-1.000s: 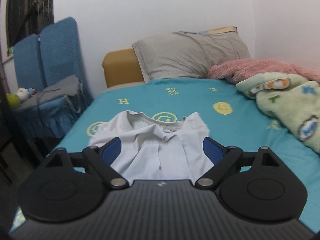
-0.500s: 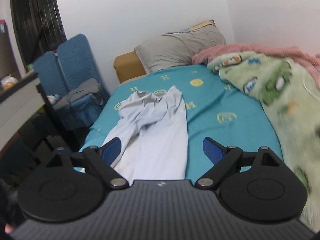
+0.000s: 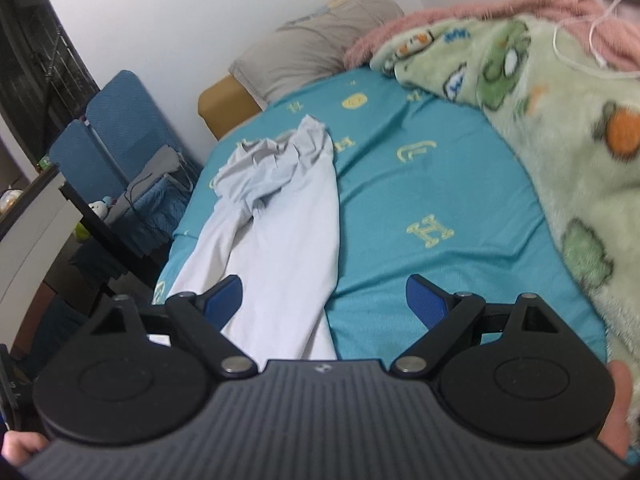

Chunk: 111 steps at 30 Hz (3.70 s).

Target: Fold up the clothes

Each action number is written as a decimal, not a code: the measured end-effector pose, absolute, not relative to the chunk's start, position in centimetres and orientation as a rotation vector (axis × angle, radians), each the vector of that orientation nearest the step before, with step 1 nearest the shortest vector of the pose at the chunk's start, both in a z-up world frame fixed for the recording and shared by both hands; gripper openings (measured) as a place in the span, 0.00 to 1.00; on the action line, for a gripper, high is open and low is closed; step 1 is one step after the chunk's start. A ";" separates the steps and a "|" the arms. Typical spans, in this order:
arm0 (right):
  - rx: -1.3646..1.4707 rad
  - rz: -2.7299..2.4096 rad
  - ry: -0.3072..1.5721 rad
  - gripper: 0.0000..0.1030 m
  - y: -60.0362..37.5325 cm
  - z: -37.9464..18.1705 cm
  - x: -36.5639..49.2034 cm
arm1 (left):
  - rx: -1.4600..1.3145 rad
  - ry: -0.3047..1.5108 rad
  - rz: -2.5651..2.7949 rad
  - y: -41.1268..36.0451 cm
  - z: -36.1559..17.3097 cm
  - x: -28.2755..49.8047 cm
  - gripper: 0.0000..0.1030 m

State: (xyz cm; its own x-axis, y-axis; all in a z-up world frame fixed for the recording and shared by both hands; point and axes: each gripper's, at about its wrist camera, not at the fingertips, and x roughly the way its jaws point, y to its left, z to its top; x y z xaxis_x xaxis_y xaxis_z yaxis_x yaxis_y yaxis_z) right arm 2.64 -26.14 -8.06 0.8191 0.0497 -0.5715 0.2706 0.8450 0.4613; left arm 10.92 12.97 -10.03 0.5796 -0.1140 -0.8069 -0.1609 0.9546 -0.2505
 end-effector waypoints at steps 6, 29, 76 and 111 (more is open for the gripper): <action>0.642 -0.112 0.630 0.87 -27.1 -8.9 2.9 | -0.252 1.064 0.000 11.1 -11.7 12.3 0.51; 0.667 -0.079 0.689 0.87 -26.6 -10.1 3.4 | 0.247 0.947 -0.134 4.7 -7.8 8.2 0.02; 0.779 -0.091 0.890 0.80 -26.6 -15.3 5.2 | -0.186 1.037 -0.380 6.8 -11.2 11.9 0.75; 0.787 -0.113 0.888 0.80 -26.9 -15.7 5.7 | -0.413 1.174 -0.111 20.2 -13.2 15.8 0.64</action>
